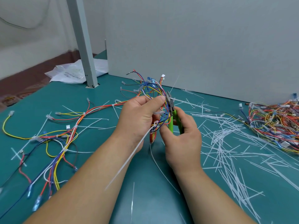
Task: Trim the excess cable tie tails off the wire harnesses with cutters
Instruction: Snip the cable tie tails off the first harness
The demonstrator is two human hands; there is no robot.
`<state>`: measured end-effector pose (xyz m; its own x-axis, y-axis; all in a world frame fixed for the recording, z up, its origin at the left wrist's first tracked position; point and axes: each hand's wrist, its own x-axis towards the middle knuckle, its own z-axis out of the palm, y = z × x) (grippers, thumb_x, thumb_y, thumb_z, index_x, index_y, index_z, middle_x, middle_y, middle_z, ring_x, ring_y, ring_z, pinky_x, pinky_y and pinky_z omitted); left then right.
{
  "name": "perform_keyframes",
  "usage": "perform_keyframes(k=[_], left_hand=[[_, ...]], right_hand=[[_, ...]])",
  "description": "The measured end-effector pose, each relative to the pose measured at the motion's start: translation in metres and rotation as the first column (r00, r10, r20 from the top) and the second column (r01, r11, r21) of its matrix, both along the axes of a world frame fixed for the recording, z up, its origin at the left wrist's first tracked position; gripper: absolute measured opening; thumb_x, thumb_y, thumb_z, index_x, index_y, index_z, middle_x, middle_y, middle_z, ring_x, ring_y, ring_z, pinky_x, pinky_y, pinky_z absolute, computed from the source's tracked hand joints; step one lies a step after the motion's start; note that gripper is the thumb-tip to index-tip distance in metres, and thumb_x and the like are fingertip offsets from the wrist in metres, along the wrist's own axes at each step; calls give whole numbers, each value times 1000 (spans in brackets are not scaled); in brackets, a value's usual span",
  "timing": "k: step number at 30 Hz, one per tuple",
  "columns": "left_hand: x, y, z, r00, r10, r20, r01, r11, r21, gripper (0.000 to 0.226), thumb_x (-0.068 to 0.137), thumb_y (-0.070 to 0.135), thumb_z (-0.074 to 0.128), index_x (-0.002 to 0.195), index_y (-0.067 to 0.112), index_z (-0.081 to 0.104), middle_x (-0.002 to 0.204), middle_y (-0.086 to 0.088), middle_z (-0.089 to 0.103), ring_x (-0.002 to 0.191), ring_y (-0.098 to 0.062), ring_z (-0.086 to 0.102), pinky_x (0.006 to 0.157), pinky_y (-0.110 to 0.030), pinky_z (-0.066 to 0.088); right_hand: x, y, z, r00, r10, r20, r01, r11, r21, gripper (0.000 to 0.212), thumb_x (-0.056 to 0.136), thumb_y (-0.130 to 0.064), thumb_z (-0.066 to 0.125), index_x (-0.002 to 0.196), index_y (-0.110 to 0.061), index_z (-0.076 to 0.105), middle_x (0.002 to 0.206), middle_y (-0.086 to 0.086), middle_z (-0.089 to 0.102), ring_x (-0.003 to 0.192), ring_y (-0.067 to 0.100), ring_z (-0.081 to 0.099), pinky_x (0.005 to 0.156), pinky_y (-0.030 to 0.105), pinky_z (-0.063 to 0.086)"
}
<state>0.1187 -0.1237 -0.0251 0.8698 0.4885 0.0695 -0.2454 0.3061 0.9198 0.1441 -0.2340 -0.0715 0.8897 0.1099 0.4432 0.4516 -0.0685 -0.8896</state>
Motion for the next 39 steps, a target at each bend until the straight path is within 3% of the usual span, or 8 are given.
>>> perform_keyframes(k=[5,8,11,15,21,27,34,39], left_hand=[[-3,5,2,997,-56,-48,57,998,5,18,93,19,68,93,2,64,49,3,49,41,-11,41,40,-16,33],[-6,8,6,990,-123,-67,122,992,-12,18,95,15,64,81,6,58,42,8,47,32,-5,39,37,-13,32],[-8,8,8,985,-147,-91,146,989,-18,26,95,14,64,71,10,53,40,7,47,29,-5,40,36,-11,31],[-9,6,9,983,-152,-103,150,988,-21,22,94,15,65,75,8,56,41,5,49,29,-6,40,36,-10,31],[-6,9,6,985,-145,-93,139,988,-65,29,95,14,64,69,13,51,42,8,41,31,-6,34,37,-13,28],[-6,9,7,986,-153,-69,147,986,-85,18,96,11,62,80,6,55,41,7,43,30,-6,38,36,-12,32],[-6,7,8,987,-147,-58,142,986,-87,12,97,12,61,91,1,56,40,8,44,30,-5,39,36,-12,31],[-8,3,9,990,-139,-13,137,985,-102,26,98,7,58,72,8,56,39,6,49,29,-4,45,36,-10,35]], right_hand=[[0,-1,0,1000,-10,9,11,998,-65,53,75,-16,74,127,-25,71,111,-5,66,106,13,65,99,29,51],[1,-2,2,999,-31,28,33,996,-79,56,78,-1,79,128,-22,71,117,-3,66,112,2,63,103,18,46],[1,-3,3,998,-39,41,43,995,-89,57,77,3,78,128,-22,71,120,-3,65,116,2,62,103,13,41],[1,-3,4,999,-31,29,33,995,-93,54,78,3,78,127,-18,73,116,0,66,110,4,63,102,17,45],[5,-3,0,999,-36,-2,36,991,-132,49,79,1,76,123,-20,75,101,-2,66,91,13,62,84,15,45],[6,-1,-3,998,-3,-56,-1,997,-78,41,82,1,76,115,-24,79,84,-5,61,72,10,53,72,22,45],[6,1,-3,994,23,-107,-23,1000,1,41,81,2,75,106,-31,79,88,7,68,72,16,52,73,37,50],[5,2,-4,989,66,-135,-67,998,1,36,85,0,75,114,-20,77,96,11,71,79,21,60,80,36,53]])
